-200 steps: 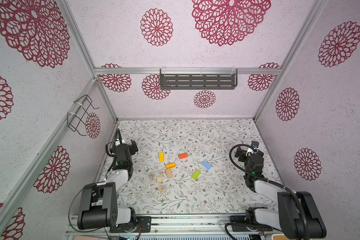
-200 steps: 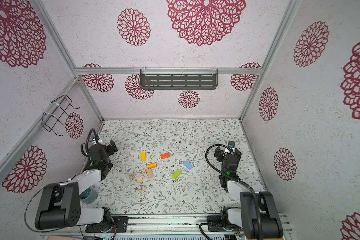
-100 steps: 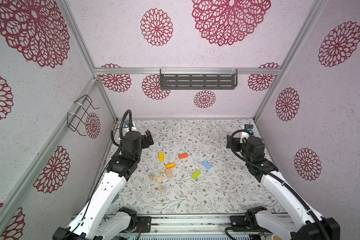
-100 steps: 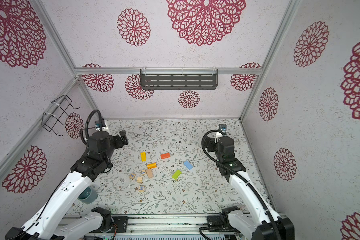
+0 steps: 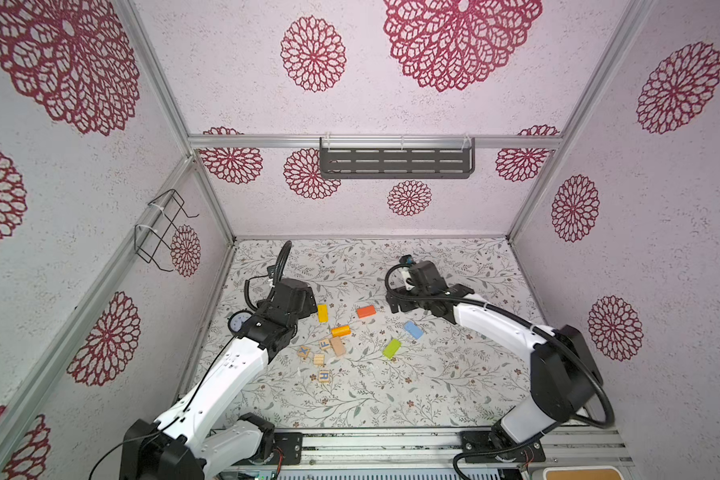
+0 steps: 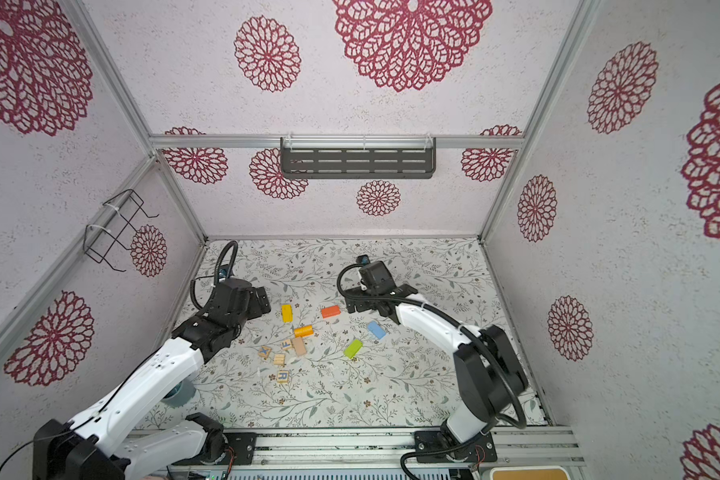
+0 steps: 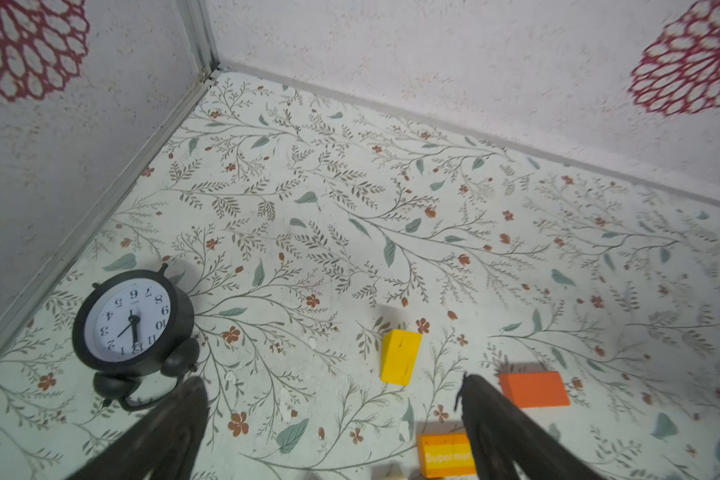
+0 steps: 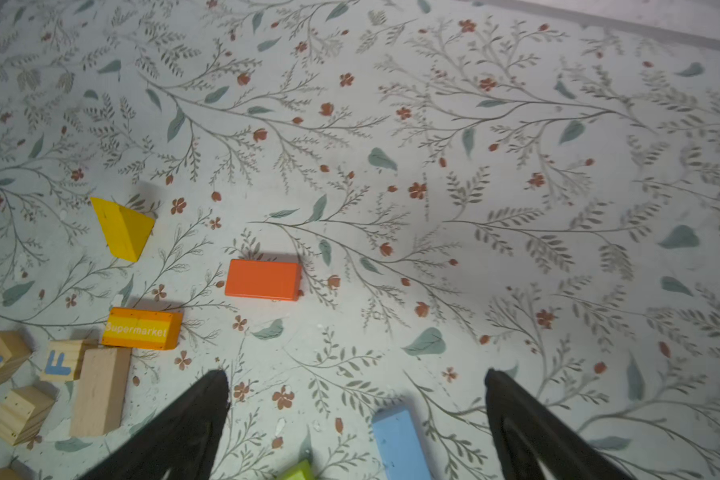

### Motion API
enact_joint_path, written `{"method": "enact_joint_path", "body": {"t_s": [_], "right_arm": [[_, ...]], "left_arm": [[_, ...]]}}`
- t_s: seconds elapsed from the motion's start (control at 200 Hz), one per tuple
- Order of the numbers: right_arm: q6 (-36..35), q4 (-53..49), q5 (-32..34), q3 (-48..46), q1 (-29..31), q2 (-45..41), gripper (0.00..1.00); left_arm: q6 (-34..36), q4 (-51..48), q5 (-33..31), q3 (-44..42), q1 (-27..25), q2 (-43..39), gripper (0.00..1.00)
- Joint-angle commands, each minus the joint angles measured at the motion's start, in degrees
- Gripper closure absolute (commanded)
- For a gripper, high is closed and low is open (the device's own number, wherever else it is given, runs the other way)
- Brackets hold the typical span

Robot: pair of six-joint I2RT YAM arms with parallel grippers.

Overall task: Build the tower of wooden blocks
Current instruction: 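Grasp the red-orange block with the right gripper while the left arm advances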

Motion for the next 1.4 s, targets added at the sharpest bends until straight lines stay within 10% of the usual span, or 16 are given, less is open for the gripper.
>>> {"method": "enact_joint_path", "body": {"t_s": [0.0, 1.396], "right_arm": [[0.39, -2.69, 1.78, 4.67, 2.14, 4.36, 0.01], [7.48, -6.01, 5.39, 23.02, 9.19, 28.84, 0.16]], "left_arm": [[-3.63, 4.77, -3.14, -1.11, -0.10, 1.67, 0.03], [-6.83, 2.58, -5.18, -3.32, 1.61, 1.24, 0.03]]}}
